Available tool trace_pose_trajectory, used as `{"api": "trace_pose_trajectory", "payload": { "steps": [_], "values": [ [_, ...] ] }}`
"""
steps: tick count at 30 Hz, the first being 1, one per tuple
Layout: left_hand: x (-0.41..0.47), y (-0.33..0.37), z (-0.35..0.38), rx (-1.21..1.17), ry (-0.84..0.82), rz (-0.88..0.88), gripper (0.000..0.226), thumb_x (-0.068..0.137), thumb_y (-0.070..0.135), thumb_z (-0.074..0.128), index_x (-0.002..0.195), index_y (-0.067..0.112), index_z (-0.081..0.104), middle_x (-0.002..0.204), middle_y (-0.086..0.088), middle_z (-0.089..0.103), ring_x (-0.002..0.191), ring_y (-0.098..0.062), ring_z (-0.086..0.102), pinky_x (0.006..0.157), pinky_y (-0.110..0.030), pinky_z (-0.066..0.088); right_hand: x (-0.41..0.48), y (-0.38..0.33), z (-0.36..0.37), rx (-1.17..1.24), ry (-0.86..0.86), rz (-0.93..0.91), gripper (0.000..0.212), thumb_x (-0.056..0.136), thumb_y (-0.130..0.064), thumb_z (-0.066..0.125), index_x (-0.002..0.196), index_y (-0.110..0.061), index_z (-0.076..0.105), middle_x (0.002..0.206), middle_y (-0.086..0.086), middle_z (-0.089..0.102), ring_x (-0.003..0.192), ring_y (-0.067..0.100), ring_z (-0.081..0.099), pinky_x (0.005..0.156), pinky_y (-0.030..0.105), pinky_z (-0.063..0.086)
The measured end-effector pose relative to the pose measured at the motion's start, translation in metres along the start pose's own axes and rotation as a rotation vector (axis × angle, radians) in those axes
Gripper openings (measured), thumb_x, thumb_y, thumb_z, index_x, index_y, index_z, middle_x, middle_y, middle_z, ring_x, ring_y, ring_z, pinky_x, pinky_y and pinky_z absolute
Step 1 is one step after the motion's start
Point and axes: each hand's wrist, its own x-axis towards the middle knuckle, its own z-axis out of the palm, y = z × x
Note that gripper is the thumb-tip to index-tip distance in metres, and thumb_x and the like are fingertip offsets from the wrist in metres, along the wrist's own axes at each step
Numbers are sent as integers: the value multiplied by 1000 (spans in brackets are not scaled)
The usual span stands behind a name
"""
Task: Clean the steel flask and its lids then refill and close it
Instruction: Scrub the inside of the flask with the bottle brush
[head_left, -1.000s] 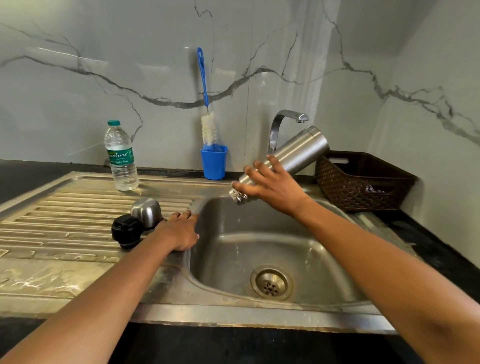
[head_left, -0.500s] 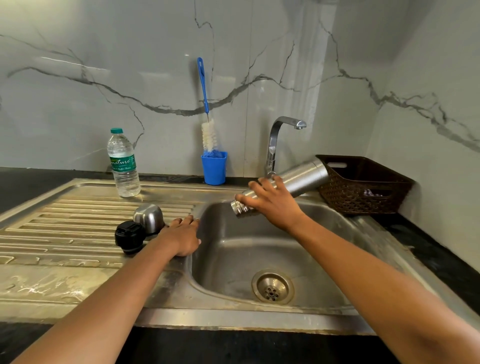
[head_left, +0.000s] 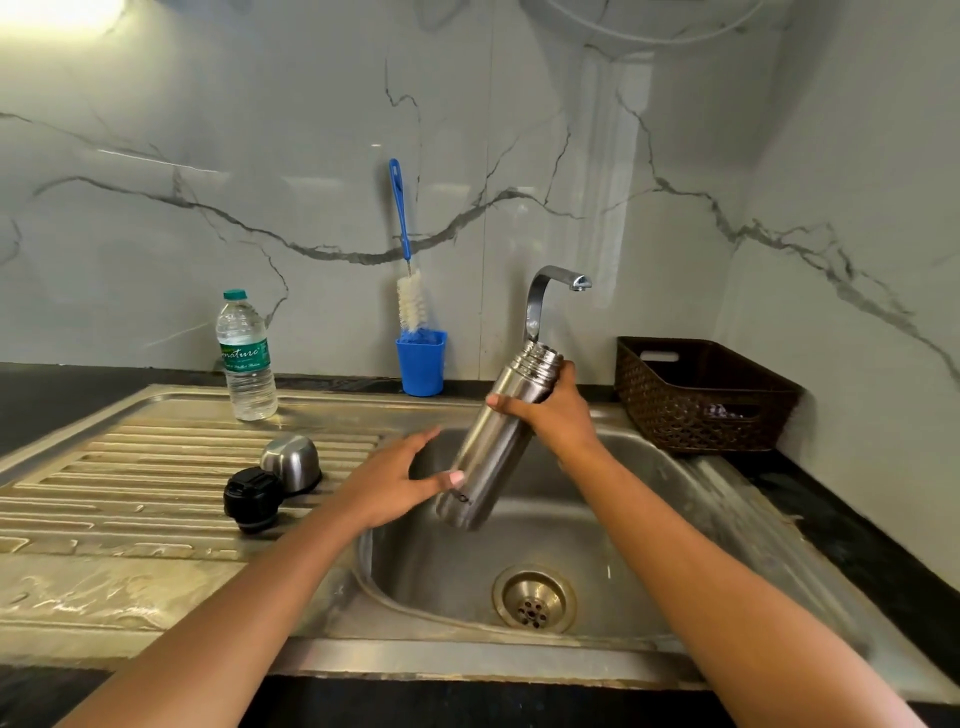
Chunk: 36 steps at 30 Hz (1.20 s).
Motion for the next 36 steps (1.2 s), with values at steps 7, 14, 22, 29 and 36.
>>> {"api": "trace_pose_trajectory", "payload": {
  "steps": [7, 14, 22, 29, 36],
  "values": [
    [-7, 12, 4, -111, 183, 109, 106, 55, 75, 69, 143, 32, 28, 125, 8, 52, 103, -10, 54, 86, -28, 49, -14, -24, 9, 197, 26, 28, 86, 60, -40, 85, 129, -22, 36, 117, 0, 54, 105, 22, 58, 84, 40, 56],
    [-5, 3, -13, -104, 469, 85, 86, 59, 53, 82, 130, 24, 44, 109, 8, 57, 91, -13, 57, 76, -30, 51, -12, -41, 25, 344, -130, -9, 58, 79, -35, 72, 126, -20, 43, 112, -3, 57, 97, 15, 59, 63, 19, 53],
    [16, -6, -61, -564, 654, -88, 68, 71, 30, 81, 128, 14, 47, 106, -2, 61, 82, -16, 61, 64, -20, 47, 62, -65, 51, -91, -188, -238, 28, 98, -24, 48, 123, -13, 55, 122, 2, 58, 112, 15, 53, 92, 25, 41],
    [37, -37, -146, -633, 682, -87, 61, 72, 28, 79, 124, 17, 49, 97, 3, 64, 86, -15, 62, 74, -30, 51, 151, -69, 86, -973, -79, -642, 38, 95, -9, 45, 131, -18, 48, 136, 5, 48, 126, 22, 39, 97, 38, 40],
    [62, -93, -165, -478, 529, -102, 74, 67, 23, 83, 127, 25, 40, 96, 5, 54, 82, -15, 56, 60, -27, 44, 222, -107, 126, -1621, -10, -1061, 52, 97, -7, 40, 146, -18, 29, 158, 4, 14, 145, 22, 12, 110, 47, 23]
  ]
}}
